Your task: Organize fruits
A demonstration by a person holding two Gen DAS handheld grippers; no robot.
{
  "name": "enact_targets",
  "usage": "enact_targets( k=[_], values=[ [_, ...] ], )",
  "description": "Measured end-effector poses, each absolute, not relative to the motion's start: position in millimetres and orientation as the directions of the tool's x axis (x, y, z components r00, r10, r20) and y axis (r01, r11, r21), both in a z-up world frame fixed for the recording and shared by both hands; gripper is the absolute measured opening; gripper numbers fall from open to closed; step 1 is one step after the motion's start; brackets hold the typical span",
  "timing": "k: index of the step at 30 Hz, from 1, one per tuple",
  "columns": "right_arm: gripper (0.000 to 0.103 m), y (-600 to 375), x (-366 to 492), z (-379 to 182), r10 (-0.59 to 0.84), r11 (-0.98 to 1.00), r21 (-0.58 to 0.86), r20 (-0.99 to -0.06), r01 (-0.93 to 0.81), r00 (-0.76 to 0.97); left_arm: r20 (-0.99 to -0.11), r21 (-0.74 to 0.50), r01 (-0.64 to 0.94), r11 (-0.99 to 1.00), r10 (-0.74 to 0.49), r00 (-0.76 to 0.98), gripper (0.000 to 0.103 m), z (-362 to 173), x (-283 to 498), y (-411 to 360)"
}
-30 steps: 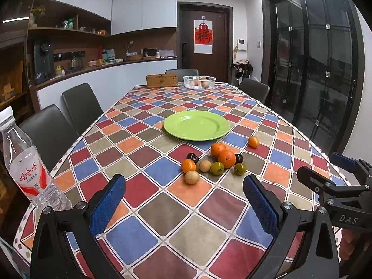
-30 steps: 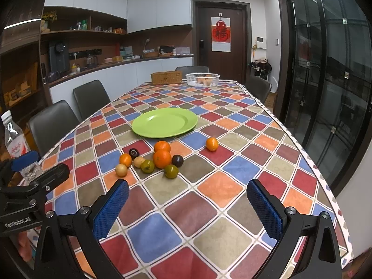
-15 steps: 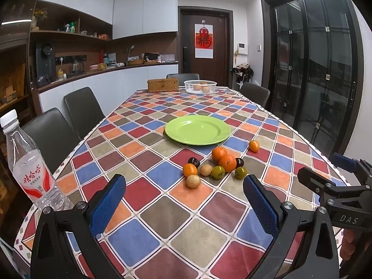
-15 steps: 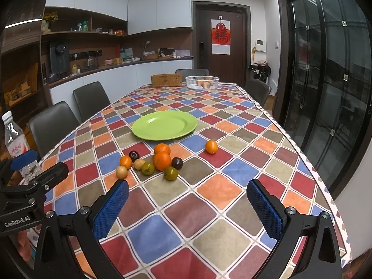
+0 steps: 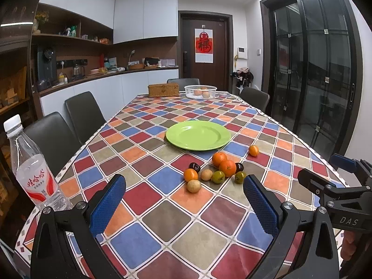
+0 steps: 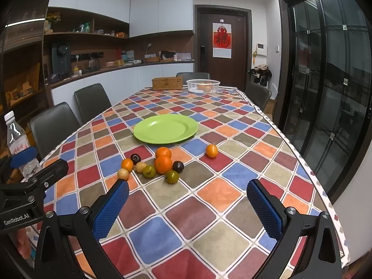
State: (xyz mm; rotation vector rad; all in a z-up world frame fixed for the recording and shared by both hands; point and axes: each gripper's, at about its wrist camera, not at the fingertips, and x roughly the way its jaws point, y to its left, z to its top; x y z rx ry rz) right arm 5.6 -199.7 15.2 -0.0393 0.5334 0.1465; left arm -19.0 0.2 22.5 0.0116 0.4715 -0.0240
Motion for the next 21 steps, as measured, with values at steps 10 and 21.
enact_targets(
  k=[10,21],
  values=[
    [0.102,-199.5,3.9,16.6,0.130,0.989,-0.002,-0.500,-0.151,0.856,-0.447,0.006,0.028,1.000,-0.022,0.894,0.103,25.7,-19.9,1.0],
    [0.102,-197.6,6.9,14.0,0.129,0.988,-0.004,-0.513,-0.153,0.849,-0.464,-0.003,0.031,1.000,-0.029,0.885,0.103,22.7,-16.5,0.7]
  ],
)
